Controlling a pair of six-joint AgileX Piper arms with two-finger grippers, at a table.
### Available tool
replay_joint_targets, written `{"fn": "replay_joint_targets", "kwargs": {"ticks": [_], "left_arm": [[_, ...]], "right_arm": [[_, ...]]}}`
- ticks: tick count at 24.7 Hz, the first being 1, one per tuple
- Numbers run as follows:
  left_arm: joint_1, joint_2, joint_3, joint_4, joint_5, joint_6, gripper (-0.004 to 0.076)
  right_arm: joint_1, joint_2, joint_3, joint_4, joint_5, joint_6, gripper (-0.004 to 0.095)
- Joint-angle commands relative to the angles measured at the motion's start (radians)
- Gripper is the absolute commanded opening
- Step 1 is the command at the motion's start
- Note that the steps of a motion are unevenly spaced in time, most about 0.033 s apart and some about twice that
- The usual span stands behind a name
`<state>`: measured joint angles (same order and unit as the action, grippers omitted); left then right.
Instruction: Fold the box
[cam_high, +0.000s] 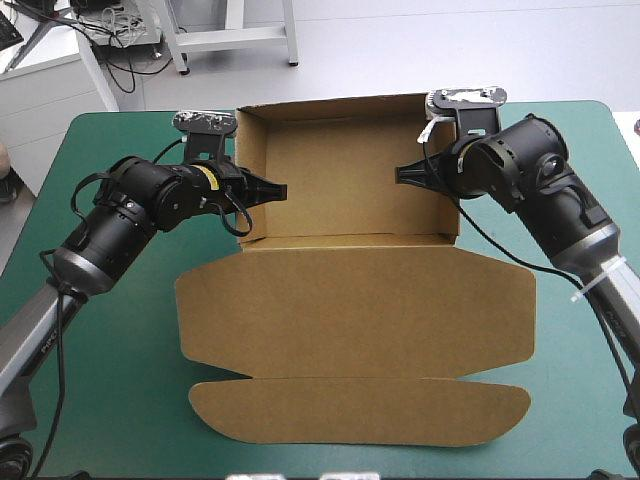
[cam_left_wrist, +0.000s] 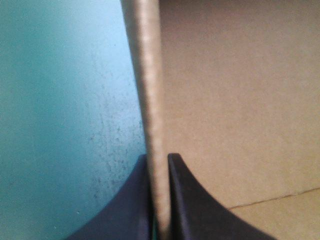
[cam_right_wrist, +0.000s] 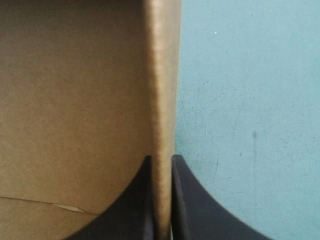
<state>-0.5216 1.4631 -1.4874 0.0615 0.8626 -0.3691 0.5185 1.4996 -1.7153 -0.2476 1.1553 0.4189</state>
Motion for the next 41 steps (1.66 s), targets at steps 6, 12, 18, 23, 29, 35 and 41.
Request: {"fn": "replay_joint_targets", "kwargs": {"ticks": [6,12,18,23,29,35,41], "left_arm": [[-0.008,0.115,-0.131,0.067,0.109,-0.018,-0.0010],[-0.007,0.290,-0.293,0.070,0.276,-0.018,-0.0010],[-0.007,0.399,-0.392,0.074,0.347,-0.018,-0.0010],[-0.007,0.463,-0.399,0.100,0.356,-0.016,-0.0010],[-0.007,0.491,-0.399,0.103,0.362,-0.014,-0.0008],[-0.007,0.504,-0.403,0.108,0.361,-0.014,0.0209],[-0.007,0.504,-0.403,0.122,0.369,-0.014,0.0377]], "right_arm": [[-0.084,0.055,-0.035,0.183,-0.021,-0.086,-0.0013],[-0.176,0.167,-0.035,0.314,0.029,-0.189,-0.0014],[-0.182,0.245,-0.035,0.272,0.059,-0.215,-0.0014],[-0.215,0.305,-0.032,0.261,0.030,-0.244,-0.0014],[-0.244,0.342,-0.032,0.291,0.034,-0.270,-0.0003],[-0.244,0.348,-0.032,0.306,0.036,-0.274,0.0361],[-0.244,0.348,-0.032,0.322,0.034,-0.269,0.0697]]}}
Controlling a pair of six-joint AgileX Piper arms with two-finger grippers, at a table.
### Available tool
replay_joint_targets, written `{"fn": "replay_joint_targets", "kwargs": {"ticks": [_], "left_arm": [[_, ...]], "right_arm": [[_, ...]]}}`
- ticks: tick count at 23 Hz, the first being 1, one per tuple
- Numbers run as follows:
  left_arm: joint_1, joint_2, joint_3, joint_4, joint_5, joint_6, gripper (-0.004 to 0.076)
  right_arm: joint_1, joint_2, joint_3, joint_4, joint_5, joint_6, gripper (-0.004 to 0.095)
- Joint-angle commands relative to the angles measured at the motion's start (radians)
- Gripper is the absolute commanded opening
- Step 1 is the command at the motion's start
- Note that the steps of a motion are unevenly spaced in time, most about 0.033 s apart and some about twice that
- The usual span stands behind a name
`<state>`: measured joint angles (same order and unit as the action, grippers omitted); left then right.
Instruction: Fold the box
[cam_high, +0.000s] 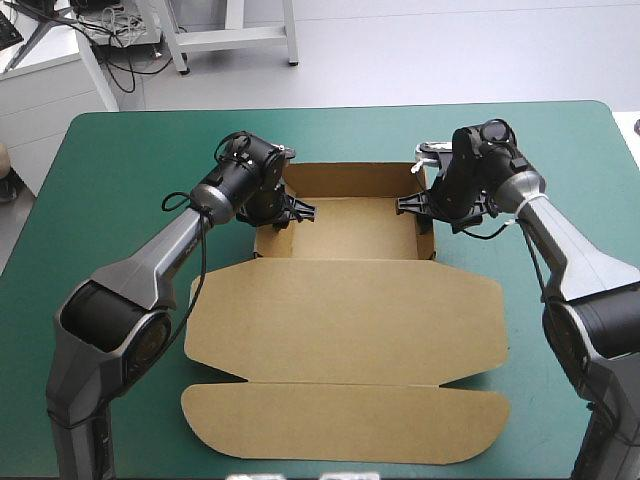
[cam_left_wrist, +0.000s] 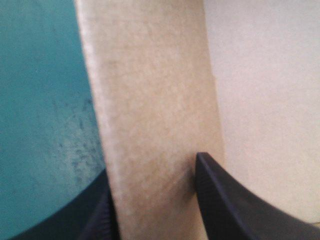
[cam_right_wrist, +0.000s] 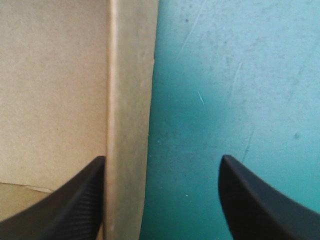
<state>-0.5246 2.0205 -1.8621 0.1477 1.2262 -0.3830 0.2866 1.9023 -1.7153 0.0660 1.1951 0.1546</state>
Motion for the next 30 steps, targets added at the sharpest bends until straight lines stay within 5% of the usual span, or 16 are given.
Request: {"fn": "replay_joint_targets", "kwargs": {"ticks": [1,10,16,18,21,30], "left_arm": [[-0.004,-0.054,-0.029,0.036,0.010,0.000,0.0379],[-0.004,-0.054,-0.126,0.085,0.045,0.000,0.0379],[-0.004,-0.068,-0.276,0.100,0.057,0.014,0.0375],[-0.004,-0.095,-0.288,0.100,0.057,0.052,0.0296],[-0.004,-0.174,-0.282,0.073,0.059,0.107,-0.0006],[-0.004,-0.495,-0.045,0.050,0.058,0.138,-0.0001]], "right_arm": [[-0.012,-0.054,-0.032,0.008,-0.006,-0.001,0.0727],[-0.012,-0.054,-0.062,0.015,-0.045,0.003,0.0751],[-0.012,-0.054,-0.274,0.004,0.016,-0.009,0.0751],[-0.012,-0.056,-0.358,0.006,0.059,-0.019,0.0751],[-0.012,-0.121,-0.377,0.010,0.059,-0.019,0.0751],[-0.012,-0.281,-0.157,0.011,0.059,-0.054,0.0751]]}}
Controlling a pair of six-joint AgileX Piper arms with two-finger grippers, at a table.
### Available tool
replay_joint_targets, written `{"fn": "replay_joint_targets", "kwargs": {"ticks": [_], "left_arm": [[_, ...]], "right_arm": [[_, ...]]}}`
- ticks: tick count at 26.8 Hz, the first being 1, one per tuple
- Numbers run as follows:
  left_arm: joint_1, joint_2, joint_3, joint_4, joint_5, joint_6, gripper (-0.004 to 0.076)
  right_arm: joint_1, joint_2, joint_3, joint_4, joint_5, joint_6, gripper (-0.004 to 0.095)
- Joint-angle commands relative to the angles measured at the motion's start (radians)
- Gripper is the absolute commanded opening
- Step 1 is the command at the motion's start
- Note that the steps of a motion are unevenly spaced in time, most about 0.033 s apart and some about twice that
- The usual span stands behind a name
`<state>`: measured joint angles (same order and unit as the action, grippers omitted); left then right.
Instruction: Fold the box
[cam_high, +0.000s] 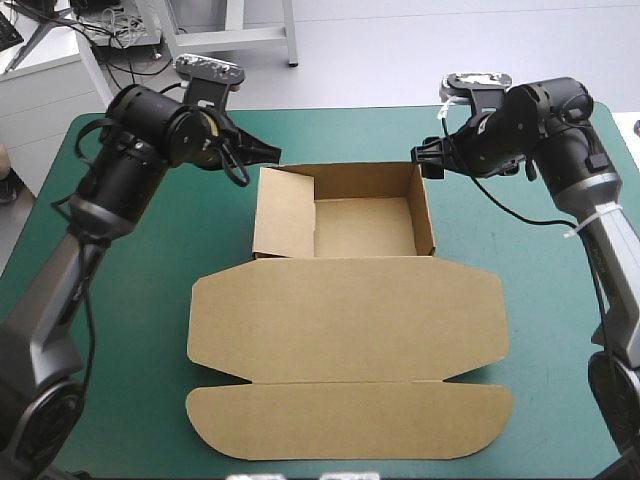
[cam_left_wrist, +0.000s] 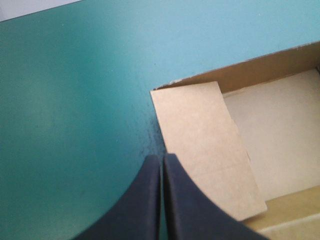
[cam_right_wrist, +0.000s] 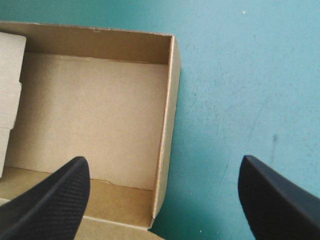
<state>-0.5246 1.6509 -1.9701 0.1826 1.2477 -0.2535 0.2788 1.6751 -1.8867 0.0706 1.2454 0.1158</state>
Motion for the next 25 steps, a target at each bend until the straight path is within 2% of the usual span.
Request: {"fn": "replay_joint_targets", "kwargs": {"ticks": [1,4,13,22,25], "left_arm": [[-0.004,-0.195,0.135,0.028,0.036,0.030,-0.0001],[-0.004,-0.376,0.337,0.045,0.035,0.033,-0.0001],[-0.004,-0.649,0.649,0.046,0.020,0.082,-0.0001],[-0.004,-0.885,0.980,0.043,-0.143,0.100,-0.0001],[-0.004,-0.944,1.070,0.043,-0.180,0.100,-0.0001]], "right_arm": [[-0.004,-0.049,0.041,0.014,0.001,-0.015,0.0751],[-0.004,0.009,0.066,0.036,-0.015,-0.015,0.0751],[-0.004,0.148,0.066,0.096,-0.024,-0.015,0.0750],[-0.003,0.243,0.066,0.100,-0.029,-0.015,0.0749],[-0.003,0.247,0.066,0.100,-0.029,-0.015,0.0702]]}}
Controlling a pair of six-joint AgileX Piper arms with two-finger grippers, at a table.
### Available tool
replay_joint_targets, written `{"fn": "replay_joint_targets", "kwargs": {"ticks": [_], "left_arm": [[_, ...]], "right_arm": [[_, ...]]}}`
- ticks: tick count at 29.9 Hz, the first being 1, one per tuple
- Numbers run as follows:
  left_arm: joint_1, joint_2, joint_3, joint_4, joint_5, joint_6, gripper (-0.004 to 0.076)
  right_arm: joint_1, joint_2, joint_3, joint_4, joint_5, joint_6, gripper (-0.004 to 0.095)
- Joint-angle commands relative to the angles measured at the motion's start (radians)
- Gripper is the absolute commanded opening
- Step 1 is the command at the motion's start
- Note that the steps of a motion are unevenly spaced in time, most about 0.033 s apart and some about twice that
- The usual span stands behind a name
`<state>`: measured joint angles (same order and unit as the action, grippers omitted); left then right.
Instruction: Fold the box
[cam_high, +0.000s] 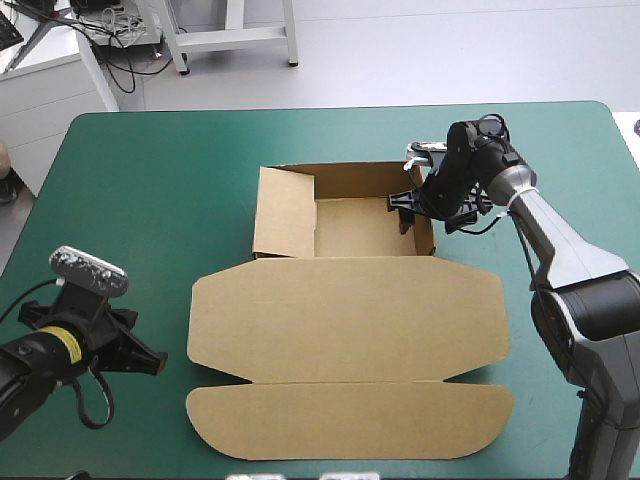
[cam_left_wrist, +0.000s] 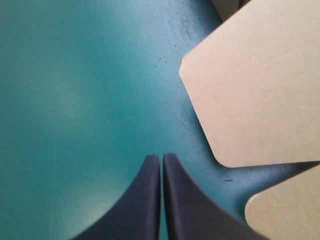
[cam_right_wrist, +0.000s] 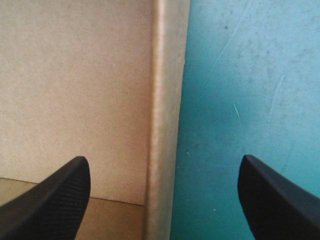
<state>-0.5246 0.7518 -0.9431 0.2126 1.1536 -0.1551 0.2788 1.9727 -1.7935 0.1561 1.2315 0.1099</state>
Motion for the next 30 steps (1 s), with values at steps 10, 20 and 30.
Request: {"fn": "replay_joint_targets", "kwargs": {"ticks": [10,20,30], "left_arm": [[-0.004,-0.208,0.189,0.013,-0.192,0.002,-0.0003],[-0.004,-0.234,0.192,0.013,-0.192,0.002,-0.0003],[-0.004,-0.234,0.192,0.032,-0.194,0.018,-0.0003]], "right_arm": [[-0.001,-0.045,-0.027,0.019,-0.001,-0.013,-0.0003],[-0.021,-0.045,-0.175,-0.028,0.023,-0.018,-0.0001],[-0.282,-0.109,-0.312,-0.083,0.023,-0.046,-0.0001]]}}
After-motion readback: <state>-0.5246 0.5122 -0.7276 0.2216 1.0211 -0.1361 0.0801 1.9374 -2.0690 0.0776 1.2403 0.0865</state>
